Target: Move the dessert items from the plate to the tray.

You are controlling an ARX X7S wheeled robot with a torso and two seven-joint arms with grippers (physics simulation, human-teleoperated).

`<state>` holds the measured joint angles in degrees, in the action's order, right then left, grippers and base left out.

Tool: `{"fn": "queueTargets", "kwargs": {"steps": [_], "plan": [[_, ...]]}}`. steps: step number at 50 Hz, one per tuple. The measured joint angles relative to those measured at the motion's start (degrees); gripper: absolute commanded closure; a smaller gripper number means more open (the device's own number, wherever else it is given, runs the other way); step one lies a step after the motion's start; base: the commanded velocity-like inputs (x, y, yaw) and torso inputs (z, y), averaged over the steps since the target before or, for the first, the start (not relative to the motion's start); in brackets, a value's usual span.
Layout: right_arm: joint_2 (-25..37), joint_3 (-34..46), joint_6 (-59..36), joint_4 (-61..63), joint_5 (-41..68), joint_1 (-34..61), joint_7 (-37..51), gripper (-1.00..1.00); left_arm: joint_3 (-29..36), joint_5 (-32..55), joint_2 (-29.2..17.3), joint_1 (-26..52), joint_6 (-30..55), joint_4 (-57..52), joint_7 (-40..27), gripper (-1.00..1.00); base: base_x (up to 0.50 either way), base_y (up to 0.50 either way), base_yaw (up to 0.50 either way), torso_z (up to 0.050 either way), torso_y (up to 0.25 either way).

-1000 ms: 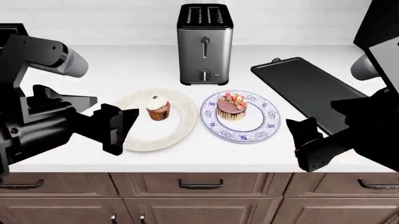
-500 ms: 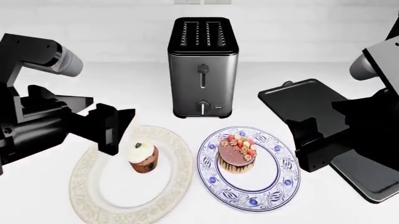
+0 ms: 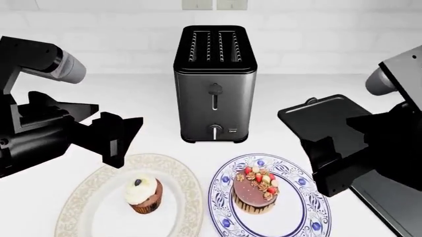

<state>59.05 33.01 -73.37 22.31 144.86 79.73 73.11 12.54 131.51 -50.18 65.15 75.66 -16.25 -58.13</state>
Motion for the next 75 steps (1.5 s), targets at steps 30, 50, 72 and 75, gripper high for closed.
{"fn": "queueTargets", "kwargs": {"steps": [30,50,72,75], "plan": [[4.28,6.52,-0.14,3.83,9.93,-1.76,-2.68,-1.0,-0.59,-0.64,-0.51,-1.6,-0.42,-0.94,2.62,-1.0,0.0,0.0,0.0,0.0,0.0],[1.21,7.8,-0.69,2.9,4.86,-7.84,-6.01,-1.0,-0.99,-1.94,-0.7,-2.41,-0.31,-0.95,4.49,-1.0,0.0,0.0,0.0,0.0,0.0],[-3.62,8.57,-0.84,1.22,-1.77,-11.98,-8.47,-1.0,-1.84,-3.31,-1.22,-3.96,-0.3,-1.37,6.56,-1.0,0.0,0.0,0.0,0.0,0.0],[-4.1,8.81,-0.9,0.91,-2.2,-12.01,-8.63,-1.0,-1.88,-3.38,-1.33,-4.06,-0.34,-1.43,6.76,-1.0,0.0,0.0,0.0,0.0,0.0]]}}
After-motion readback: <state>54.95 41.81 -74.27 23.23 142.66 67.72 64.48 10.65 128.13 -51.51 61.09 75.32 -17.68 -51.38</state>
